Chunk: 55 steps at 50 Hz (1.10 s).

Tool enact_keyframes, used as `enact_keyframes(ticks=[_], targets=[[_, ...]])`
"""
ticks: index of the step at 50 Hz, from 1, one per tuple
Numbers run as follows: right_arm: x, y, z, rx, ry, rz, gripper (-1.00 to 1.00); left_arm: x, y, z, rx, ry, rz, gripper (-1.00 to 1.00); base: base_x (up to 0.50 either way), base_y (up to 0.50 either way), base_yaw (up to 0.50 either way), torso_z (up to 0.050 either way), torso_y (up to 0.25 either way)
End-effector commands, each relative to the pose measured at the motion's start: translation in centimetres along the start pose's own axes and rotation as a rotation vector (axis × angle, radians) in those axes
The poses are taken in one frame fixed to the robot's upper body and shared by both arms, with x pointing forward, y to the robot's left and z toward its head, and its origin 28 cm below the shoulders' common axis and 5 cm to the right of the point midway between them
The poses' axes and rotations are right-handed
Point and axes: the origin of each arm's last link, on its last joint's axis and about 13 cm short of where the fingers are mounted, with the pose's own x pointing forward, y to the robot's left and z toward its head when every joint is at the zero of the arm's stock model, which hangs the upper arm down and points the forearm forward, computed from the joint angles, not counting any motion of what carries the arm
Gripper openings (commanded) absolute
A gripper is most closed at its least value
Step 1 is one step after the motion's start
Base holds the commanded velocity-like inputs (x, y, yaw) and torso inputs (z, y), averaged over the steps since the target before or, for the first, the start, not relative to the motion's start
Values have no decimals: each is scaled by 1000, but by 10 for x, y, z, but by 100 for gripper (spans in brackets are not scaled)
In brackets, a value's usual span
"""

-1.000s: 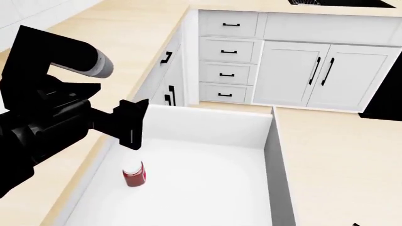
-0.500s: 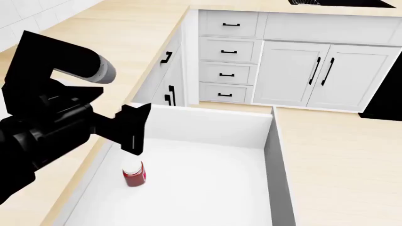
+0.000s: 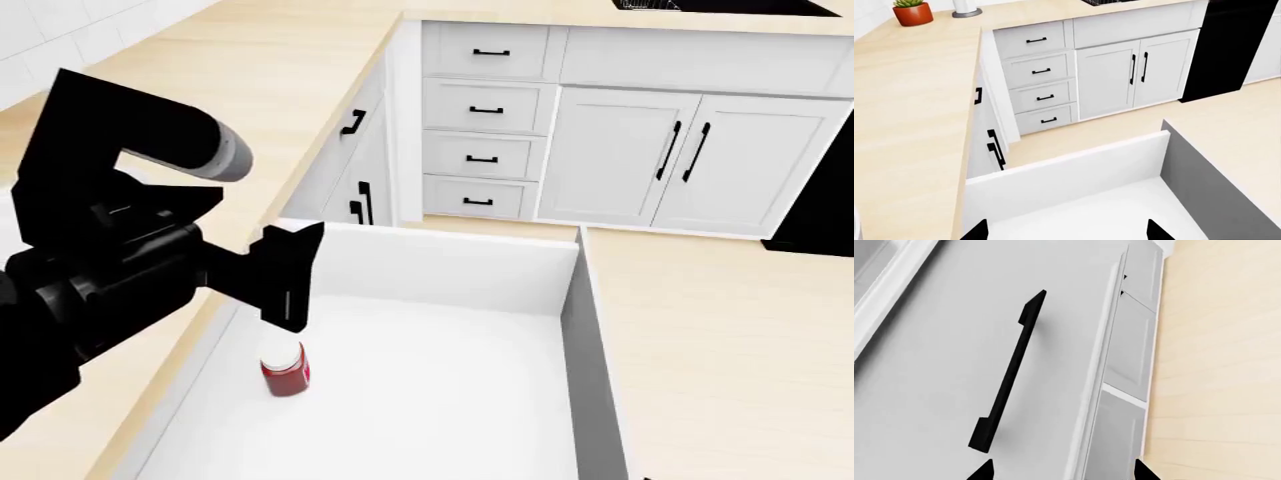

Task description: Place the bar in the bowl and close the drawer.

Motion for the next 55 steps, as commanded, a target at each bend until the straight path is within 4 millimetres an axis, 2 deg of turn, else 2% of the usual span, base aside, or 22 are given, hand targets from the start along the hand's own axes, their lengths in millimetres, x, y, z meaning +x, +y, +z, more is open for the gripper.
enact_keyframes(ticks=[1, 16, 35, 42, 55], targets=[[24, 5, 3, -9, 42, 61, 100, 1, 0, -1, 0, 4, -2, 100, 0, 0, 0, 0, 0], [61, 40, 8, -100, 108, 167, 100, 4, 0, -1, -1, 8, -8, 100, 0, 0, 0, 0, 1], [100, 80, 1, -164, 230, 311, 100, 4, 0, -3, -2, 12, -6, 100, 0, 0, 0, 0, 1], [113, 85, -1, -164, 261, 333, 100, 4, 1, -3, -6, 13, -5, 100, 0, 0, 0, 0, 1], [131, 84, 0, -75, 252, 214, 100, 5, 2, -5, -10, 16, -8, 100, 0, 0, 0, 0, 0]])
